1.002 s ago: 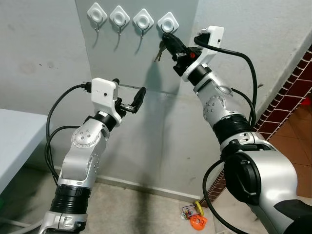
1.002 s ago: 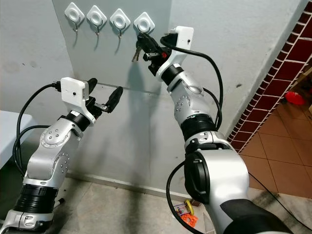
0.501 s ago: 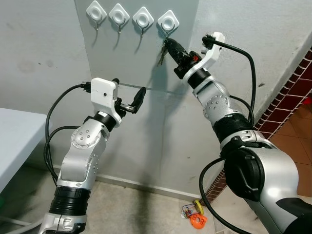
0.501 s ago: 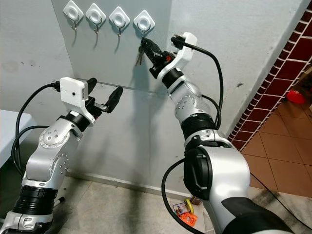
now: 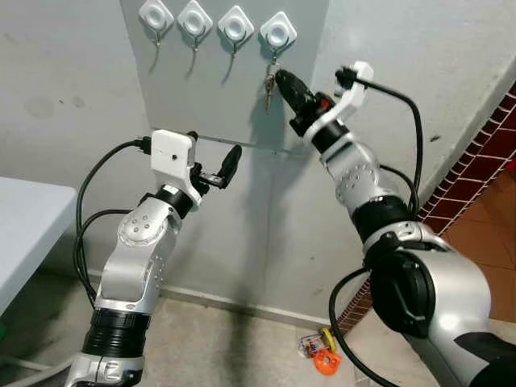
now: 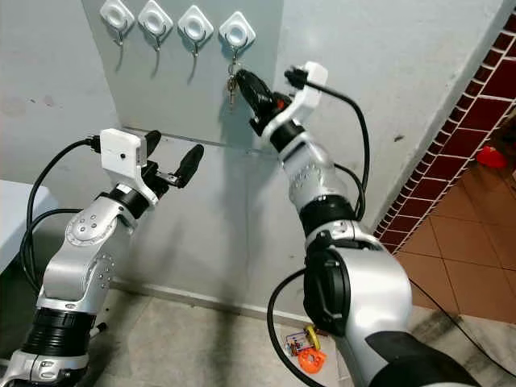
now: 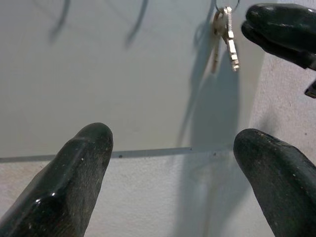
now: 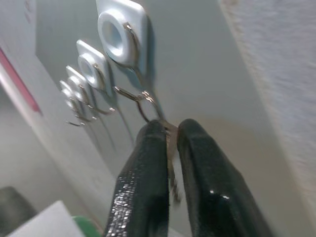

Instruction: Hang keys on a hook

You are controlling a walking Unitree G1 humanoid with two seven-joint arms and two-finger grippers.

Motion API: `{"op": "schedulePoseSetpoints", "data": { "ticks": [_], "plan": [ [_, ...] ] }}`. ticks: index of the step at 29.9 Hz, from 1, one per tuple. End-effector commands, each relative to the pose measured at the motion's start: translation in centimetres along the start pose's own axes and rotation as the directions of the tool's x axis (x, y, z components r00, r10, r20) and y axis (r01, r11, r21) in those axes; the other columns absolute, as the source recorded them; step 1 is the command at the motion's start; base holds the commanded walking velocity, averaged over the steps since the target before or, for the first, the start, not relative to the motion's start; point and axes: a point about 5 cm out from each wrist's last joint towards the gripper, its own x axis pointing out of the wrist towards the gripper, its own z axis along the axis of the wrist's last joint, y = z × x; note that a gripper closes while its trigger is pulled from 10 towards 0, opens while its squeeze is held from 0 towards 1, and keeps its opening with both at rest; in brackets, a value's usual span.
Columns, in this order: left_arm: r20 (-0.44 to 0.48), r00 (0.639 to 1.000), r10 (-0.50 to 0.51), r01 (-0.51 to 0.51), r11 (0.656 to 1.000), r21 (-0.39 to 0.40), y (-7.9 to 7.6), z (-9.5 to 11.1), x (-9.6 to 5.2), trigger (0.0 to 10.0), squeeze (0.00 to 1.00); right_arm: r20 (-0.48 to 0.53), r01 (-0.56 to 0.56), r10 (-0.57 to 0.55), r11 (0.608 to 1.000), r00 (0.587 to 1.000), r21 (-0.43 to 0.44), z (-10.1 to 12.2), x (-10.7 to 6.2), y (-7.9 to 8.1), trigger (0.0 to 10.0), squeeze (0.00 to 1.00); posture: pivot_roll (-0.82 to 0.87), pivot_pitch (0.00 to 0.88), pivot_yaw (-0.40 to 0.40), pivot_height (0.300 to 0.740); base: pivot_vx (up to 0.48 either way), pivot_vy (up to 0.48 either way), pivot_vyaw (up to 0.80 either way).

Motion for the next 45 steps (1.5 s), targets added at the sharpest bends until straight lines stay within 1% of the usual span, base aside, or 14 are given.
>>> {"op": "schedulePoseSetpoints", "data": {
  "ticks": [1,12,17,21,26,30,32,33,35,36,39,40,43,45],
  "plan": [
    [0.006,1.0,-0.003,0.003,1.0,0.007,-0.2,0.3,-0.1,10.0,0.0,0.019,-0.026,0.026,0.999,0.999,-0.042,0.2,-0.2,0.1,10.0,1.0,0.09,0.07,-0.041,0.74,0.0,0.0,0.0],
    [-0.002,1.0,0.007,-0.007,1.0,0.013,-0.1,0.1,-0.3,10.0,0.0,0.055,-0.004,0.008,0.997,0.998,-0.075,0.1,-1.4,-0.9,10.0,1.0,0.08,0.068,-0.034,0.74,0.0,0.0,0.0],
    [-0.004,0.999,0.038,-0.038,0.999,0.01,0.3,-0.3,-0.6,10.0,0.0,0.063,0.005,0.003,0.992,0.998,-0.124,0.2,-3.2,-2.2,10.0,1.0,0.09,0.061,-0.031,0.74,0.0,0.0,0.0],
    [-0.003,0.999,0.051,-0.051,0.999,0.01,0.5,-0.5,-0.7,10.0,0.0,0.069,0.0,0.01,0.99,0.998,-0.139,0.3,-3.8,-2.5,10.0,1.0,0.09,0.054,-0.031,0.74,0.0,0.0,0.0],
    [-0.021,0.994,0.107,-0.106,0.994,0.009,1.3,-1.9,-1.4,10.0,0.0,0.026,0.005,0.002,0.963,1.0,-0.268,-0.5,-6.4,-3.5,10.0,1.0,0.08,0.024,-0.02,0.74,0.0,0.0,0.0],
    [-0.03,0.991,0.127,-0.127,0.992,0.002,1.7,-2.6,-1.6,10.0,0.0,0.025,0.024,-0.017,0.953,1.0,-0.303,-0.7,-7.4,-3.9,10.0,1.0,0.07,0.015,-0.017,0.74,0.0,0.0,0.0],
    [-0.058,0.984,0.167,-0.167,0.986,-0.006,2.5,-3.9,-2.2,10.0,0.0,0.049,0.111,-0.1,0.932,0.994,-0.344,-1.3,-9.5,-5.0,10.0,1.0,0.07,0.0,-0.012,0.74,0.0,0.0,0.0],
    [-0.058,0.984,0.167,-0.167,0.986,-0.006,2.5,-3.9,-2.2,10.0,0.0,0.049,0.111,-0.1,0.932,0.994,-0.344,-1.3,-9.5,-5.0,10.0,1.0,0.07,0.0,-0.012,0.74,0.0,0.0,0.0],
    [-0.078,0.976,0.202,-0.205,0.978,-0.026,3.0,-4.9,-2.7,10.0,0.0,0.054,0.178,-0.169,0.918,0.984,-0.356,-2.2,-11.3,-5.7,10.0,1.0,0.05,0.0,-0.001,0.74,0.0,0.0,0.0],
    [-0.078,0.976,0.202,-0.205,0.978,-0.026,3.0,-4.9,-2.7,10.0,0.0,0.054,0.178,-0.169,0.918,0.984,-0.356,-2.2,-11.3,-5.7,10.0,1.0,0.05,0.0,-0.001,0.74,0.0,0.0,0.0],
    [-0.118,0.962,0.248,-0.254,0.966,-0.045,3.6,-6.6,-3.4,10.0,0.0,0.041,0.266,-0.271,0.887,0.962,-0.377,-3.6,-13.7,-6.6,10.0,1.0,0.03,0.0,0.012,0.74,0.0,0.0,0.0],
    [-0.118,0.962,0.248,-0.254,0.966,-0.045,3.6,-6.6,-3.4,10.0,0.0,0.041,0.266,-0.271,0.887,0.962,-0.377,-3.6,-13.7,-6.6,10.0,1.0,0.03,0.0,0.012,0.74,0.0,0.0,0.0],
    [-0.158,0.947,0.279,-0.291,0.955,-0.057,3.9,-7.7,-3.7,10.0,0.0,0.033,0.31,-0.322,0.871,0.946,-0.381,-4.4,-15.1,-7.1,10.0,1.0,0.02,0.0,0.017,0.74,0.0,0.0,0.0],
    [-0.198,0.931,0.307,-0.326,0.943,-0.072,4.1,-9.0,-4.2,10.0,0.0,0.011,0.363,-0.39,0.846,0.921,-0.39,-5.3,-16.8,-7.7,10.0,1.0,0.01,0.0,0.025,0.74,0.0,0.0,0.0]
  ]
}}
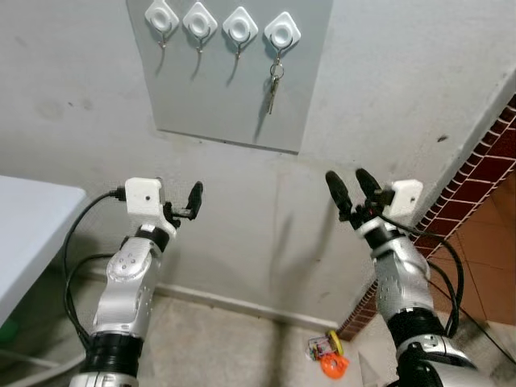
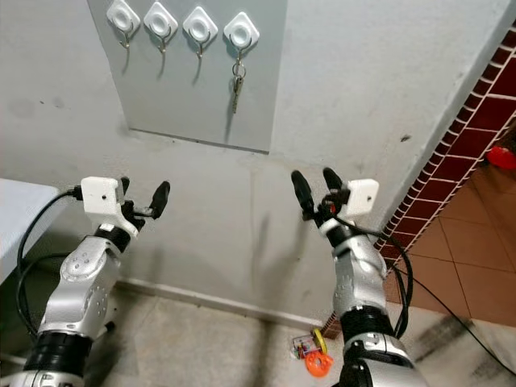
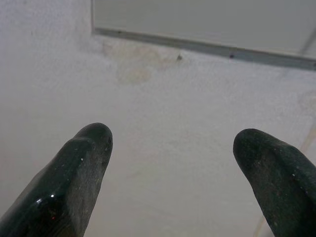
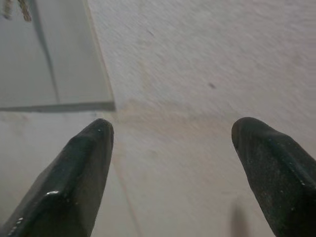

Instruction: Hang keys on a hook

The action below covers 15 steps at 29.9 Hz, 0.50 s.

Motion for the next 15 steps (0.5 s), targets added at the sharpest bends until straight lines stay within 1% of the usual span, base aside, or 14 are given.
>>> {"op": "schedulePoseSetpoints", "data": {
  "ticks": [1,2,3,4,5,6,7,9,10,12,14,15],
  "plan": [
    [-0.048,0.998,0.052,-0.053,0.998,-0.035,0.7,-1.7,-0.4,10.0,0.0,-0.047,0.075,-0.076,0.997,0.996,-0.023,-1.3,-1.6,-1.0,10.0,1.0,0.01,0.0,0.028,0.74,0.0,0.0,0.0],
    [-0.061,0.996,0.062,-0.065,0.997,-0.051,0.9,-2.2,-0.5,10.0,0.0,-0.064,0.095,-0.096,0.995,0.993,-0.02,-1.7,-2.2,-1.2,10.0,1.0,0.01,0.0,0.031,0.74,0.0,0.0,0.0],
    [-0.083,0.994,0.076,-0.08,0.996,-0.042,1.1,-2.9,-0.7,10.0,0.0,-0.083,0.118,-0.119,0.993,0.989,-0.017,-2.3,-2.8,-1.4,10.0,1.0,0.01,0.0,0.036,0.74,0.0,0.0,0.0],
    [-0.083,0.994,0.076,-0.08,0.996,-0.042,1.1,-2.9,-0.7,10.0,0.0,-0.083,0.118,-0.119,0.993,0.989,-0.017,-2.3,-2.8,-1.4,10.0,1.0,0.01,0.0,0.036,0.74,0.0,0.0,0.0],
    [-0.097,0.992,0.085,-0.088,0.996,-0.033,1.1,-3.3,-0.8,10.0,0.0,-0.094,0.131,-0.132,0.991,0.987,-0.017,-2.6,-3.1,-1.5,10.0,1.0,0.01,0.0,0.036,0.74,0.0,0.0,0.0],
    [-0.116,0.989,0.097,-0.103,0.993,-0.052,1.4,-4.3,-1.1,10.0,0.0,-0.128,0.161,-0.164,0.986,0.978,-0.034,-3.3,-4.0,-1.6,10.0,1.0,0.0,0.0,0.046,0.74,0.0,0.0,0.0],
    [-0.118,0.988,0.1,-0.106,0.994,-0.04,1.5,-4.7,-1.3,10.0,0.0,-0.142,0.176,-0.181,0.983,0.973,-0.048,-3.7,-4.5,-1.7,10.0,1.0,0.0,0.0,0.046,0.74,0.0,0.0,0.0],
    [-0.115,0.992,0.052,-0.061,0.995,-0.082,1.3,-5.5,-1.8,10.0,0.0,-0.178,0.205,-0.212,0.977,0.961,-0.06,-4.5,-5.5,-1.9,10.0,1.0,-0.01,0.0,0.045,0.74,0.0,0.0,0.0],
    [-0.111,0.993,0.039,-0.05,0.994,-0.097,1.2,-5.7,-1.9,10.0,0.0,-0.188,0.213,-0.221,0.975,0.957,-0.063,-4.7,-5.8,-2.0,10.0,1.0,-0.01,0.0,0.045,0.74,0.0,0.0,0.0],
    [-0.121,0.991,0.055,-0.066,0.994,-0.086,1.3,-6.0,-2.0,10.0,0.0,-0.2,0.222,-0.232,0.973,0.952,-0.069,-4.9,-6.1,-2.1,10.0,1.0,-0.01,0.0,0.047,0.74,0.0,0.0,0.0],
    [-0.165,0.984,0.072,-0.09,0.991,-0.101,1.5,-6.9,-2.3,10.0,0.0,-0.229,0.235,-0.244,0.97,0.942,-0.068,-5.5,-6.8,-2.2,10.0,1.0,-0.01,0.0,0.047,0.74,0.0,0.0,0.0],
    [-0.165,0.984,0.072,-0.09,0.991,-0.101,1.5,-6.9,-2.3,10.0,0.0,-0.229,0.235,-0.244,0.97,0.942,-0.068,-5.5,-6.8,-2.2,10.0,1.0,-0.01,0.0,0.047,0.74,0.0,0.0,0.0]
  ]
}}
